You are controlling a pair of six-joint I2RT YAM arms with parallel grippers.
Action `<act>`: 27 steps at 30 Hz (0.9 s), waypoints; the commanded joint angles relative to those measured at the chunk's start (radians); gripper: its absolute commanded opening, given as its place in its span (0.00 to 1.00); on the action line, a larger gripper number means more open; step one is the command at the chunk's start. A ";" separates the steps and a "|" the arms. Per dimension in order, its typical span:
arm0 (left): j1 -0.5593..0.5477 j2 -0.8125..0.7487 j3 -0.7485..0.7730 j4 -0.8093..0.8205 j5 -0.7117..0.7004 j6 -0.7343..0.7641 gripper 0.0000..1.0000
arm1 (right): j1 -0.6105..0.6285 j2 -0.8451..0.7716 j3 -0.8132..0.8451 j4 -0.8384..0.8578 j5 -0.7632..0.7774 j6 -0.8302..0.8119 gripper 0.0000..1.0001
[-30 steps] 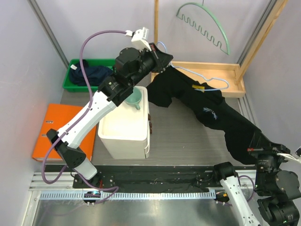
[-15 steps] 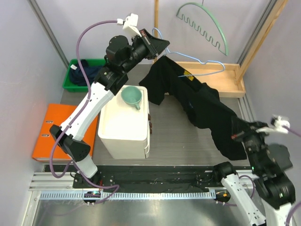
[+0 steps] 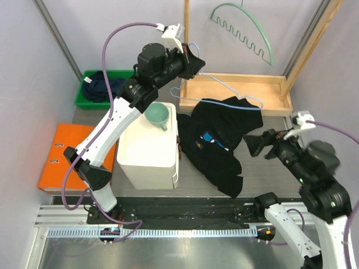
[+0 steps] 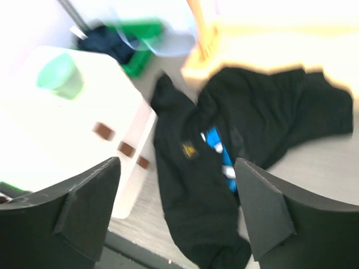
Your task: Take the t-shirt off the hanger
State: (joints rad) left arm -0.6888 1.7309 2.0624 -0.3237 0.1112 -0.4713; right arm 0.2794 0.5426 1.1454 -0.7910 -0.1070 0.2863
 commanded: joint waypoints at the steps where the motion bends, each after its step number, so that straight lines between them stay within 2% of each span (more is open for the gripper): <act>1: -0.061 -0.002 0.047 -0.052 0.002 0.152 0.00 | -0.003 -0.084 0.094 0.007 -0.098 -0.085 0.90; 5: -0.098 0.004 0.059 -0.089 0.059 0.197 0.00 | -0.003 -0.069 0.131 -0.005 -0.102 -0.093 0.88; 8: -0.100 -0.005 0.059 -0.103 0.119 0.198 0.00 | -0.003 -0.029 0.143 -0.017 -0.187 -0.104 0.87; 13: -0.103 -0.060 -0.033 -0.068 0.177 0.169 0.00 | -0.003 0.002 0.140 -0.039 -0.255 -0.110 0.84; 14: -0.106 -0.071 -0.048 -0.042 0.180 0.158 0.00 | -0.005 0.008 0.137 -0.039 -0.308 -0.107 0.83; 17: -0.123 -0.083 -0.068 -0.032 0.194 0.149 0.00 | -0.005 0.034 0.120 -0.042 -0.402 -0.070 0.75; 19: -0.141 -0.080 -0.067 -0.032 0.191 0.149 0.00 | -0.005 0.037 0.106 -0.051 -0.425 -0.056 0.65; 23: -0.184 -0.088 -0.077 -0.028 0.157 0.152 0.00 | -0.005 0.051 0.080 -0.085 -0.439 -0.059 0.58; 24: -0.193 -0.091 -0.081 -0.028 0.154 0.154 0.00 | -0.003 0.057 0.077 -0.099 -0.451 -0.061 0.50; 26: -0.222 -0.093 -0.082 -0.031 0.154 0.163 0.00 | -0.005 0.060 0.074 -0.097 -0.441 -0.059 0.40; 27: -0.229 -0.094 -0.082 -0.037 0.156 0.171 0.00 | -0.005 0.059 0.076 -0.096 -0.425 -0.058 0.29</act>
State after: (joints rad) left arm -0.8783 1.6920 1.9816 -0.4015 0.2615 -0.3119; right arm 0.2794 0.5797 1.2217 -0.8814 -0.5137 0.2176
